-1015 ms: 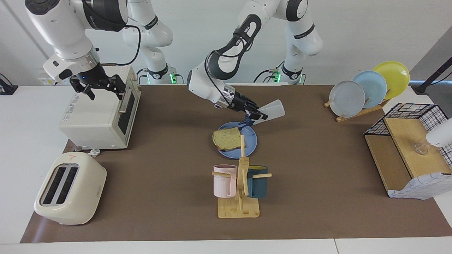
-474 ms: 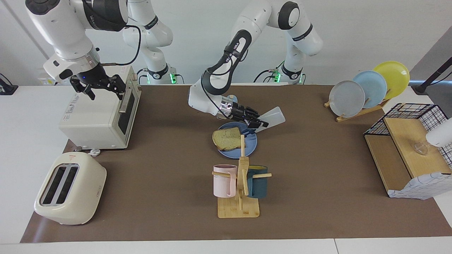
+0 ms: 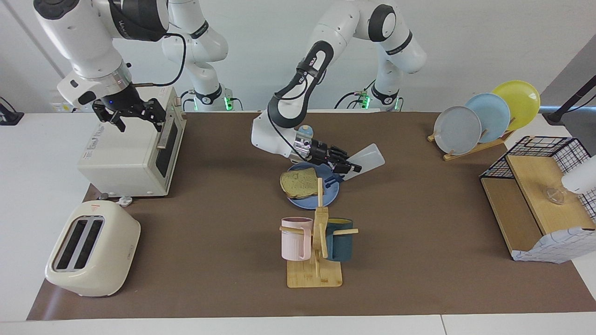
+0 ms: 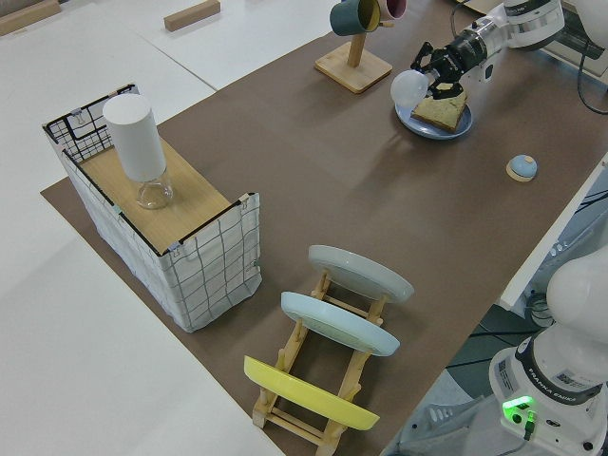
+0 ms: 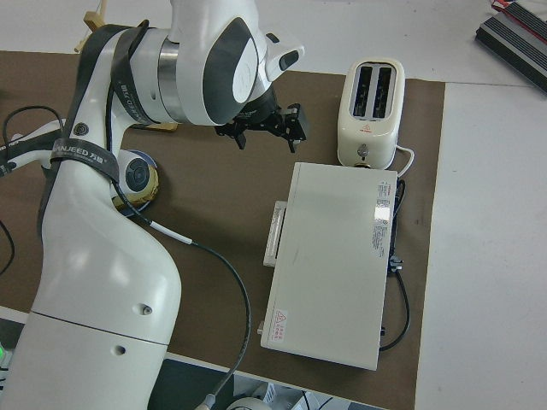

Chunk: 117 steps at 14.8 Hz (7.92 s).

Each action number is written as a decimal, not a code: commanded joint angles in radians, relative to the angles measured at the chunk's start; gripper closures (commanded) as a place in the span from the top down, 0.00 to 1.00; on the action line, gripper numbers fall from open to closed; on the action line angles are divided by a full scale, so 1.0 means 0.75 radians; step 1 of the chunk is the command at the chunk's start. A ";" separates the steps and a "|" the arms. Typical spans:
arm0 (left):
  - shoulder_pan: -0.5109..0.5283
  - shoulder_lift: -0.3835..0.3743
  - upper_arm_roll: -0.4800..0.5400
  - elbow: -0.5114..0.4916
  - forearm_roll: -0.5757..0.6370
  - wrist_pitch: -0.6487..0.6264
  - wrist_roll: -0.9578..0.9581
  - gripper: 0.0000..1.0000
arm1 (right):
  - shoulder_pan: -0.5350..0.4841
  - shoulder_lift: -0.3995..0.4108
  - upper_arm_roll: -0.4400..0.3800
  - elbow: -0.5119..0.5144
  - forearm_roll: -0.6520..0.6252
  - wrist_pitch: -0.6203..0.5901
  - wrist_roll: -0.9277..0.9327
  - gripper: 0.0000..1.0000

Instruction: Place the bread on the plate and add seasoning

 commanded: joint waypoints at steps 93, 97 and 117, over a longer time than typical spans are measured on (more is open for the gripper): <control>0.656 -1.029 0.094 -0.926 -0.923 1.973 -1.023 0.11 | -0.008 -0.014 0.001 -0.012 0.015 -0.011 -0.033 1.00; 0.656 -0.931 0.096 -1.032 -0.923 2.261 -1.047 0.11 | -0.008 -0.014 0.001 -0.012 0.015 -0.011 -0.031 1.00; 0.662 -0.467 0.123 -1.096 -0.919 2.886 -1.014 0.14 | -0.008 -0.014 0.001 -0.012 0.015 -0.011 -0.033 1.00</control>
